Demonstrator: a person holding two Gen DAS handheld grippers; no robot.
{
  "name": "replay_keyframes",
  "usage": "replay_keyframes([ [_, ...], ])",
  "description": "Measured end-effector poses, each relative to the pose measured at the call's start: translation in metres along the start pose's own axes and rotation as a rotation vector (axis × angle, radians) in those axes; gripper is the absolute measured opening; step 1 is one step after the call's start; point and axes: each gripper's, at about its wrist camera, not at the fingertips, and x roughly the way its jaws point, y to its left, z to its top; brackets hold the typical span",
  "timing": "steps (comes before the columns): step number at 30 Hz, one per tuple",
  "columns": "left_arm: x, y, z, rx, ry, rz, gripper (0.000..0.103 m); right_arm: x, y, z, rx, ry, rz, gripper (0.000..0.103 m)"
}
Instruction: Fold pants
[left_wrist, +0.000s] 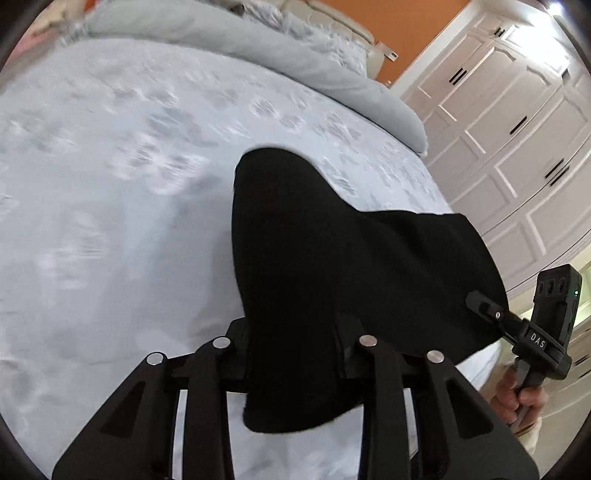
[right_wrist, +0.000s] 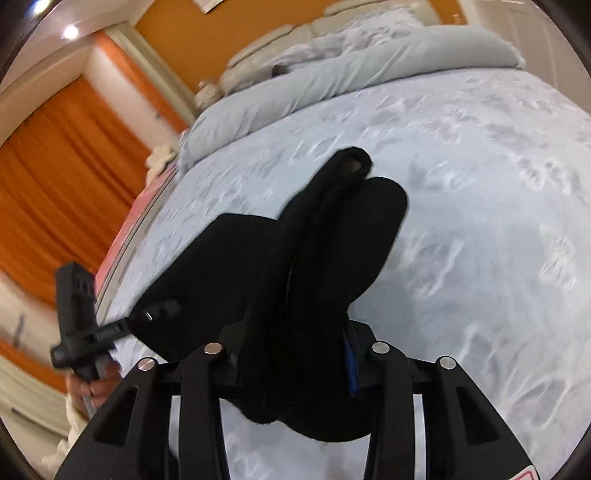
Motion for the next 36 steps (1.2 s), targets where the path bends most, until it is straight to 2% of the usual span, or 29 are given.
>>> replay_keyframes([
  [1,-0.008,0.008,-0.007,-0.002,0.007,0.015,0.042,0.008,0.000,-0.012,0.003,0.034,-0.020,0.049],
  [2,-0.009,0.016,-0.016,0.001,0.018,0.046,0.051,0.026,-0.003,-0.029,-0.002,0.110,-0.088,0.055],
  [3,-0.007,0.022,-0.025,0.015,0.031,0.097,0.055,0.037,-0.007,-0.037,-0.010,0.165,-0.160,0.061],
  [4,-0.002,0.027,-0.033,0.036,0.041,0.195,0.055,0.046,-0.010,-0.044,-0.019,0.204,-0.261,0.065],
  [5,0.000,0.029,-0.037,0.044,0.040,0.263,0.055,0.045,-0.009,-0.047,-0.029,0.190,-0.294,0.065],
  [6,-0.004,0.032,-0.042,0.056,0.034,0.280,0.055,0.033,-0.002,-0.043,-0.028,0.130,-0.274,0.066],
  [7,-0.014,0.029,-0.042,0.084,0.001,0.263,0.056,0.026,0.003,-0.038,-0.031,0.087,-0.277,0.069],
  [8,-0.025,0.028,-0.040,0.096,-0.039,0.269,0.063,0.013,0.010,-0.031,-0.040,0.013,-0.279,0.072],
  [9,-0.036,0.025,-0.039,0.110,-0.099,0.293,0.071,0.004,0.018,-0.022,-0.047,-0.059,-0.269,0.081],
  [10,-0.050,0.018,-0.038,0.133,-0.182,0.340,0.087,0.003,0.020,-0.016,-0.049,-0.082,-0.260,0.084],
  [11,-0.059,0.012,-0.037,0.162,-0.240,0.376,0.090,0.006,0.023,-0.008,-0.050,-0.087,-0.255,0.084],
  [13,-0.065,0.000,-0.037,0.217,-0.298,0.453,0.090,0.029,0.025,0.007,-0.056,-0.048,-0.292,0.084],
  [15,-0.059,-0.009,-0.034,0.253,-0.319,0.507,0.090,0.056,0.023,0.014,-0.063,0.001,-0.361,0.084],
  [16,-0.054,-0.010,-0.034,0.259,-0.308,0.513,0.090,0.065,0.019,0.012,-0.060,0.022,-0.389,0.084],
  [17,-0.053,-0.009,-0.032,0.262,-0.296,0.511,0.090,0.077,0.016,0.014,-0.055,0.041,-0.407,0.078],
  [18,-0.045,-0.010,-0.028,0.264,-0.280,0.507,0.090,0.090,0.017,0.010,-0.061,0.063,-0.399,0.046],
  [19,-0.039,-0.010,-0.028,0.265,-0.264,0.505,0.090,0.095,0.018,0.003,-0.065,0.072,-0.403,0.031],
  [21,-0.032,-0.012,-0.030,0.279,-0.254,0.515,0.090,0.086,0.032,-0.004,-0.108,0.021,-0.402,0.004],
  [23,-0.026,-0.015,-0.029,0.292,-0.259,0.528,0.090,0.060,0.046,0.002,-0.108,-0.043,-0.307,0.004],
  [24,-0.026,-0.015,-0.030,0.291,-0.262,0.534,0.090,0.042,0.055,0.003,-0.131,-0.087,-0.296,0.004],
  [26,-0.025,-0.012,-0.029,0.283,-0.250,0.538,0.090,0.023,0.055,-0.002,-0.146,-0.109,-0.335,0.004],
  [28,-0.021,-0.004,-0.029,0.263,-0.218,0.551,0.090,0.035,0.025,-0.013,-0.088,-0.014,-0.388,0.004],
  [29,-0.019,0.001,-0.028,0.252,-0.203,0.559,0.090,0.056,0.004,-0.019,-0.040,0.090,-0.430,0.006],
  [30,-0.016,0.006,-0.027,0.239,-0.191,0.568,0.090,0.067,-0.004,-0.022,-0.027,0.143,-0.438,0.009],
  [31,-0.015,0.013,-0.026,0.223,-0.179,0.578,0.090,0.070,-0.004,-0.021,-0.027,0.136,-0.442,0.010],
  [34,-0.018,0.023,-0.025,0.195,-0.179,0.594,0.090,0.036,0.024,-0.009,-0.067,-0.039,-0.446,0.027],
  [35,-0.020,0.025,-0.024,0.182,-0.183,0.592,0.090,0.020,0.041,-0.005,-0.101,-0.135,-0.422,0.027],
  [36,-0.023,0.027,-0.024,0.170,-0.186,0.587,0.090,0.014,0.054,-0.002,-0.133,-0.175,-0.380,0.026],
])
